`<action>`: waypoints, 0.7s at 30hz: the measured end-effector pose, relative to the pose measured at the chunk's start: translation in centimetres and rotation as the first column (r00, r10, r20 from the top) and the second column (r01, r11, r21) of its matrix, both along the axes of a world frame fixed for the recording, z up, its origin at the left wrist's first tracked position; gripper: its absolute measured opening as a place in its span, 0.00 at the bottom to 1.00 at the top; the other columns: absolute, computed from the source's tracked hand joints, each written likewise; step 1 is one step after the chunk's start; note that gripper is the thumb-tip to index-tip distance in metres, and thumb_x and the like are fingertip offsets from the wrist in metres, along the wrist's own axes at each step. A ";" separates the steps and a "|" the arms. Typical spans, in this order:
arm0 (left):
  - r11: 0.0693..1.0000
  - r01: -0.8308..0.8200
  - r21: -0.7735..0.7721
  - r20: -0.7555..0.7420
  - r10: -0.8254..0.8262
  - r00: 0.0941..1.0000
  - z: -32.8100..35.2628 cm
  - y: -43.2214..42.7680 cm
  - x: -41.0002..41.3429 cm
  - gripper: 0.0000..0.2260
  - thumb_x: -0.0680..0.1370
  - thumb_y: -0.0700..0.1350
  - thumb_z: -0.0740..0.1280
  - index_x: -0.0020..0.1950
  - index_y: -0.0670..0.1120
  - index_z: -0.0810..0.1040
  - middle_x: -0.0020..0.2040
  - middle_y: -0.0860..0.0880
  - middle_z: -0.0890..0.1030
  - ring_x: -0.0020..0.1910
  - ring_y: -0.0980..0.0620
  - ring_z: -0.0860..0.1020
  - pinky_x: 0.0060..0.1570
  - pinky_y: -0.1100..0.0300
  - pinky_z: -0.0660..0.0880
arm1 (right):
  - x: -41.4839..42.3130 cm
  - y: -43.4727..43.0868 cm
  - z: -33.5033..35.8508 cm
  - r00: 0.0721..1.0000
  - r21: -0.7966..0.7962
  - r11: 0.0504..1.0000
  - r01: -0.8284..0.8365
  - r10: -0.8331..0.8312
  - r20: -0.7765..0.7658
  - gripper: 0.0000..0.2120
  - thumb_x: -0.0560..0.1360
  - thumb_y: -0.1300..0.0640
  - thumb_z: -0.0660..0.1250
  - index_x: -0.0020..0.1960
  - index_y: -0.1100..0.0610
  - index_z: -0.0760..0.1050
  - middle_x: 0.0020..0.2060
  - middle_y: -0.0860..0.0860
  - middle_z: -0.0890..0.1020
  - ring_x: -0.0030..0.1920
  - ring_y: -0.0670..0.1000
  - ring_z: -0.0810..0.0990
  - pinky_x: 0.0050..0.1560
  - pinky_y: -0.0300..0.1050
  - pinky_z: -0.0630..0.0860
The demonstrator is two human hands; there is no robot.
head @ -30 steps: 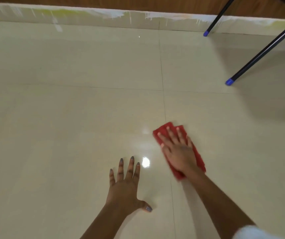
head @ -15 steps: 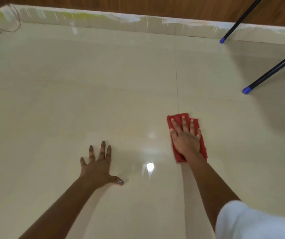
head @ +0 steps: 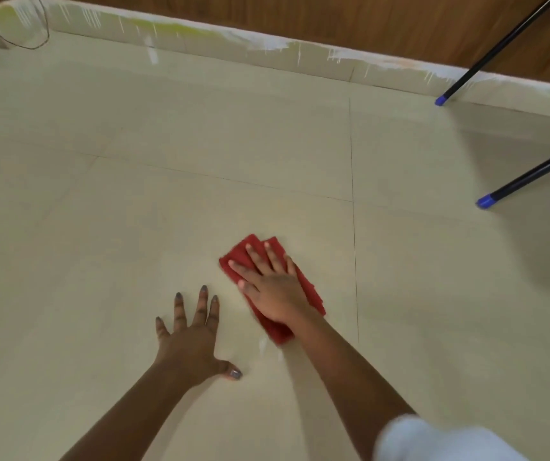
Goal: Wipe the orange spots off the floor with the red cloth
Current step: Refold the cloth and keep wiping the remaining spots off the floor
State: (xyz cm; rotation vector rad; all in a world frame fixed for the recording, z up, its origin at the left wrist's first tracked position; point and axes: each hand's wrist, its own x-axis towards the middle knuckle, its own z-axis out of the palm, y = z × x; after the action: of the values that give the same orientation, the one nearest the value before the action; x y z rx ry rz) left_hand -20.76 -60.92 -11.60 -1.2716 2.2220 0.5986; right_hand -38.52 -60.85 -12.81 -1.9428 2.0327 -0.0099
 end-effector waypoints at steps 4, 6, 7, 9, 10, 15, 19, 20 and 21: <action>1.000 -0.013 -0.005 -0.005 0.013 1.000 -0.1 0.0 0.1 0.57 0.64 0.70 0.67 0.74 0.45 0.32 0.71 0.49 0.25 0.70 0.36 0.28 0.67 0.32 0.42 | -5.3 3.5 -1.1 0.970 -0.050 0.973 0.225 -0.229 -0.077 0.21 0.78 0.41 0.43 0.71 0.32 0.49 0.76 0.42 0.44 0.75 0.51 0.40 0.71 0.54 0.41; 1.000 -0.005 -0.008 0.005 0.005 1.000 -0.1 0.0 0.1 0.57 0.64 0.70 0.67 0.74 0.45 0.32 0.72 0.48 0.26 0.70 0.35 0.28 0.67 0.31 0.42 | -6.9 0.8 -0.5 0.922 0.022 0.923 0.385 -0.384 -0.046 0.21 0.80 0.42 0.43 0.73 0.35 0.48 0.76 0.44 0.42 0.75 0.53 0.39 0.71 0.58 0.40; 1.000 -0.006 -0.004 0.004 0.006 1.000 -0.2 0.0 0.0 0.57 0.64 0.69 0.67 0.74 0.45 0.32 0.72 0.48 0.26 0.70 0.35 0.28 0.66 0.31 0.41 | -6.7 -0.8 -0.2 0.912 0.044 0.912 0.409 -0.408 -0.035 0.22 0.80 0.42 0.43 0.73 0.36 0.46 0.76 0.46 0.41 0.75 0.54 0.38 0.71 0.59 0.38; 1.000 -0.013 0.004 -0.010 0.013 1.000 -0.2 0.0 0.2 0.57 0.64 0.69 0.68 0.74 0.45 0.32 0.72 0.49 0.26 0.69 0.36 0.27 0.66 0.31 0.40 | -3.9 -3.1 0.3 0.941 0.062 0.939 0.337 -0.337 -0.009 0.22 0.80 0.42 0.41 0.74 0.36 0.44 0.75 0.48 0.38 0.74 0.56 0.36 0.70 0.60 0.36; 1.000 -0.013 0.011 -0.028 0.014 1.000 -0.3 -0.1 0.1 0.57 0.64 0.68 0.68 0.74 0.46 0.32 0.72 0.49 0.26 0.69 0.36 0.27 0.66 0.31 0.39 | -2.3 -3.3 0.2 0.965 0.062 0.963 0.262 -0.262 0.005 0.22 0.80 0.42 0.41 0.73 0.36 0.44 0.75 0.47 0.38 0.74 0.56 0.35 0.70 0.60 0.35; 0.997 -0.079 -0.019 -0.113 0.077 0.991 0.4 -0.4 3.0 0.56 0.64 0.66 0.70 0.75 0.45 0.36 0.74 0.48 0.29 0.72 0.41 0.31 0.69 0.35 0.42 | 1.5 3.2 -0.3 1.000 -0.012 1.000 0.022 -0.022 0.016 0.22 0.78 0.39 0.41 0.71 0.32 0.49 0.75 0.41 0.42 0.75 0.50 0.37 0.71 0.55 0.39; 0.966 -0.241 -0.091 -0.011 0.241 0.971 0.1 -1.7 9.8 0.58 0.60 0.73 0.67 0.74 0.51 0.34 0.73 0.47 0.27 0.72 0.38 0.30 0.68 0.32 0.44 | -0.6 3.8 -0.2 0.988 0.023 0.988 0.154 -0.154 0.011 0.20 0.79 0.40 0.44 0.71 0.31 0.50 0.75 0.40 0.43 0.75 0.50 0.39 0.71 0.56 0.40; 0.959 -0.273 -0.080 -0.012 0.273 0.962 0.0 -2.0 10.8 0.58 0.59 0.74 0.66 0.74 0.52 0.33 0.73 0.47 0.27 0.71 0.37 0.30 0.68 0.31 0.44 | -0.7 2.7 -0.2 0.983 0.027 0.982 0.185 -0.185 0.011 0.20 0.80 0.41 0.44 0.71 0.32 0.49 0.75 0.41 0.43 0.75 0.50 0.39 0.71 0.57 0.39; 0.956 -0.286 -0.064 -0.021 0.286 0.958 -0.1 -2.3 11.2 0.58 0.59 0.74 0.66 0.74 0.53 0.33 0.73 0.46 0.27 0.71 0.36 0.30 0.67 0.31 0.43 | -0.8 1.2 -0.1 0.978 0.025 0.978 0.207 -0.207 0.007 0.20 0.80 0.41 0.44 0.72 0.32 0.48 0.75 0.42 0.42 0.75 0.51 0.39 0.71 0.58 0.39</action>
State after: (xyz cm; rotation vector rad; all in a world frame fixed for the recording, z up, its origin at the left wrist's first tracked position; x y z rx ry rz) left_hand -9.61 -63.21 -11.69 -1.6454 2.0971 0.6430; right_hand -39.28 -59.63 -12.92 -1.7044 2.2087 -0.0431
